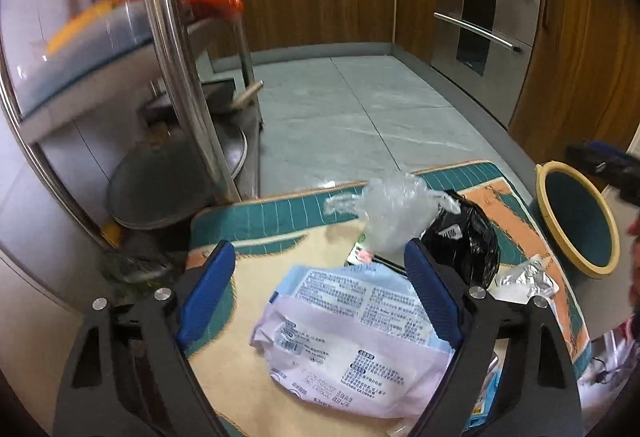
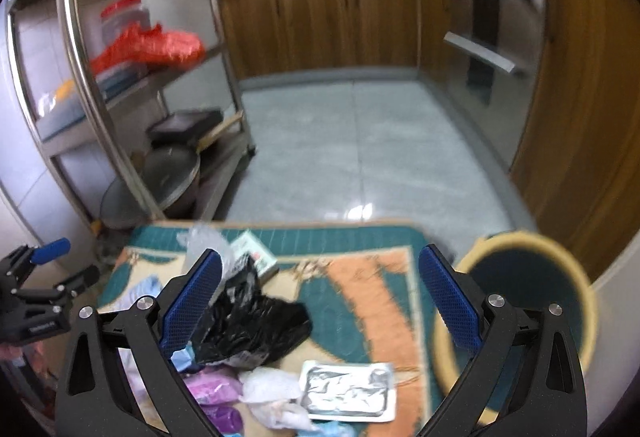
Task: Collect trash
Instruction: 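Grasp the black plastic bag with the right gripper while the left grasps the white package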
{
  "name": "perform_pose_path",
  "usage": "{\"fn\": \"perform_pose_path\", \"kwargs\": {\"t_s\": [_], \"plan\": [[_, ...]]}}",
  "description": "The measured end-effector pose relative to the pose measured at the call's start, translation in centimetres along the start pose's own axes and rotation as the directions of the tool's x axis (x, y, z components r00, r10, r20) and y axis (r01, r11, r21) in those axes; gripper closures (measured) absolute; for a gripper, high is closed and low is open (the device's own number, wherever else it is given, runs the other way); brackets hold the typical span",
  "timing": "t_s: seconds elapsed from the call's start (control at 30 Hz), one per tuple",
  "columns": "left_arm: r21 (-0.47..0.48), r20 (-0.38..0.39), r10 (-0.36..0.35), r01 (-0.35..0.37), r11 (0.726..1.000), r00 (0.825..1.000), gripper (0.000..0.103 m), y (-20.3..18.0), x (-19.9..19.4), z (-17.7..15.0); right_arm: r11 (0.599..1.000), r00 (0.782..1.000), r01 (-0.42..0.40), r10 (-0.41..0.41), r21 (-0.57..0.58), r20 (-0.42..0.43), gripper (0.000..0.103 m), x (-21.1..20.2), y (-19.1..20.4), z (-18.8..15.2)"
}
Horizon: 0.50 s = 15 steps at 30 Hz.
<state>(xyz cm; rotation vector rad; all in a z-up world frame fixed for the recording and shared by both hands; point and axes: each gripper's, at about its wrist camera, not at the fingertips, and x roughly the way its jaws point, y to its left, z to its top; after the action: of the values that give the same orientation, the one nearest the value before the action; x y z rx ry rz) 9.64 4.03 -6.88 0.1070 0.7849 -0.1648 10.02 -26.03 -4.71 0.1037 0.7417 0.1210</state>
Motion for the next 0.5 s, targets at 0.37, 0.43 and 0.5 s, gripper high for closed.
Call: {"fn": "perform_pose_path", "kwargs": {"t_s": [0.37, 0.43, 0.5], "plan": [[-0.088, -0.155, -0.133, 0.12, 0.989, 0.979, 0.029, -0.1, 3.8, -2.8, 0.977, 0.946, -0.21, 0.209, 0.022, -0.25, 0.037, 8.3, 3.8, -2.7], [-0.093, -0.168, -0.162, 0.148, 0.985, 0.972, 0.029, -0.8, 4.1, -3.1, 0.971, 0.929, -0.225, 0.237, 0.076, -0.284, 0.045, 9.4, 3.5, -3.2], [-0.107, -0.177, -0.188, 0.171, 0.979, 0.966, 0.029, -1.4, 4.1, -3.2, 0.969, 0.923, -0.224, 0.245, 0.102, -0.298, 0.05, 9.8, 3.2, -3.5]]}}
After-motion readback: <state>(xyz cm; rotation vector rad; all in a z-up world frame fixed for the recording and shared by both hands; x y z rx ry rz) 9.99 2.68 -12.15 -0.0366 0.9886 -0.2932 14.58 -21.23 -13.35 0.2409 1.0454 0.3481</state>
